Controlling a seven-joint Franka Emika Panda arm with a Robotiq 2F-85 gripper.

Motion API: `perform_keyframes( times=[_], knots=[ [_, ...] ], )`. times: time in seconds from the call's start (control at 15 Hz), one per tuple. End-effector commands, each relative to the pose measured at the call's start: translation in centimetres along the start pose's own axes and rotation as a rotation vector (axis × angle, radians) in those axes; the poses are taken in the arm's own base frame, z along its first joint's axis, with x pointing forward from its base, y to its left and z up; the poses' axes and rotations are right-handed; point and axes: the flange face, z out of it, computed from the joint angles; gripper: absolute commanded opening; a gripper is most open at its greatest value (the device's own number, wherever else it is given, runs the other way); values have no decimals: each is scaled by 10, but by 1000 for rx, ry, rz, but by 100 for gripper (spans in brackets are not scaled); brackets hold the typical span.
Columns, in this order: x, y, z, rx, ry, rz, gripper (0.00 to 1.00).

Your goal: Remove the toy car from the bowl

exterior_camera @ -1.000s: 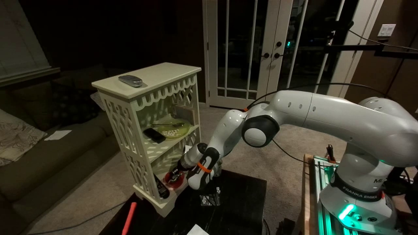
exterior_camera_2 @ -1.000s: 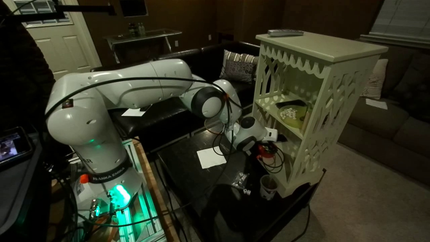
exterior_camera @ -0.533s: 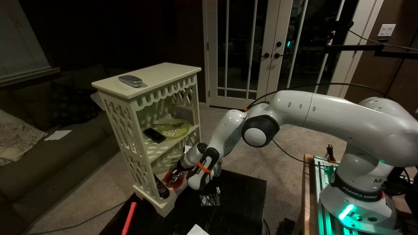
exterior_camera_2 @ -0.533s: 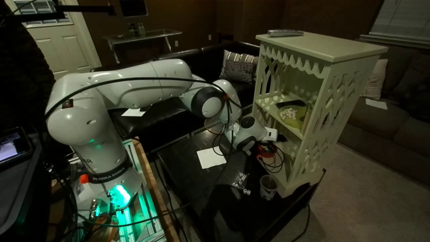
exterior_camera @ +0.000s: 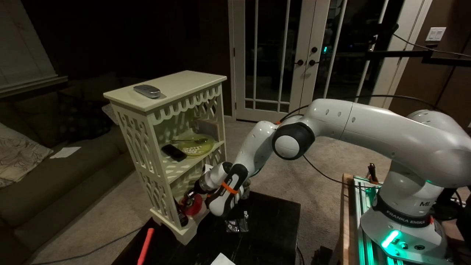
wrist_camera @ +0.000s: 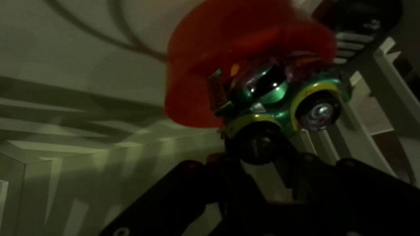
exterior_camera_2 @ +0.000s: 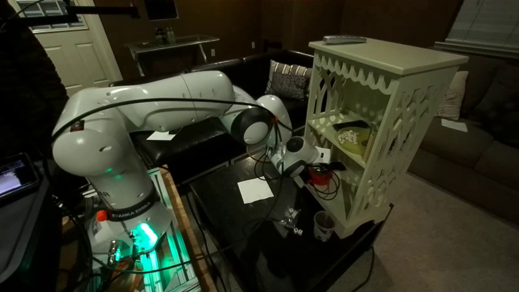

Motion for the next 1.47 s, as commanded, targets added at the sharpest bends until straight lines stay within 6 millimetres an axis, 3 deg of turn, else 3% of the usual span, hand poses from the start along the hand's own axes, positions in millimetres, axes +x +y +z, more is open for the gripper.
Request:
perform_keyframes(
  times=[0.0,0.2,0.4,1.0,1.13,1.4],
  knots=[
    [13,-5,-29,38,77,0,8],
    [17,0,-49,20,124,-6,8],
    [8,1,-74,40,102,-34,8],
    [-54,21,-155,146,21,-166,8],
    [-71,32,-158,150,-40,-170,8],
    [-97,32,-132,218,-155,-93,8]
  ],
)
